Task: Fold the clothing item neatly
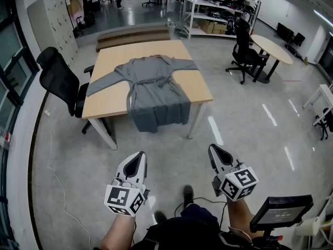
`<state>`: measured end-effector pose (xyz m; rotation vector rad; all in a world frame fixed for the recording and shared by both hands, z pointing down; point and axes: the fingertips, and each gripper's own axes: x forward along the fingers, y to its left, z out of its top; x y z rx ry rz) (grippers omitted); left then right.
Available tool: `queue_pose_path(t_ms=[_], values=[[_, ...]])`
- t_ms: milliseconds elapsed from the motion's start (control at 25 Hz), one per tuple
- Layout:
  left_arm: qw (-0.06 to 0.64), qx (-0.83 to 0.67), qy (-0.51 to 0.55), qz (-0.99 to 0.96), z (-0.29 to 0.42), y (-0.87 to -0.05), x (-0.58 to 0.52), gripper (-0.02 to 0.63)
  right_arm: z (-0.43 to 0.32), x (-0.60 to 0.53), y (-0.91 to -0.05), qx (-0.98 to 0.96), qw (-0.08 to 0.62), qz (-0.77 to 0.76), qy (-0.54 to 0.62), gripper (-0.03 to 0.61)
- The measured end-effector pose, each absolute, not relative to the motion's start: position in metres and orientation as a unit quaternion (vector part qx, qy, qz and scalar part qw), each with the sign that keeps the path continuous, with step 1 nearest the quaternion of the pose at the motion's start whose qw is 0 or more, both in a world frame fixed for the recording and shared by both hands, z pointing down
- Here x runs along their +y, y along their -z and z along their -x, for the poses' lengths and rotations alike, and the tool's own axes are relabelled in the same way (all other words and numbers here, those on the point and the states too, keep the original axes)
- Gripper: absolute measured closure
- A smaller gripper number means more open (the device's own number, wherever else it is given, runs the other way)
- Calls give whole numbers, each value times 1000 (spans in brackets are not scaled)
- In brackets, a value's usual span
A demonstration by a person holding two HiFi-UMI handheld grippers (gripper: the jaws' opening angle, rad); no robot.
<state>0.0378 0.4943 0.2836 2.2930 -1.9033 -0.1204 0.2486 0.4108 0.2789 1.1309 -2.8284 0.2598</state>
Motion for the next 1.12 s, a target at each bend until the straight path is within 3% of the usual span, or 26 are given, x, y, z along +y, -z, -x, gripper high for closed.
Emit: queue_pose_path(t_ms=[680, 1120], values=[[55, -646, 30, -761, -103, -246, 287, 615, -316, 218, -279, -930, 18, -354, -95, 569], [56, -652, 24, -756, -54, -245, 202, 615, -268, 135, -273, -938, 31, -336, -85, 569]])
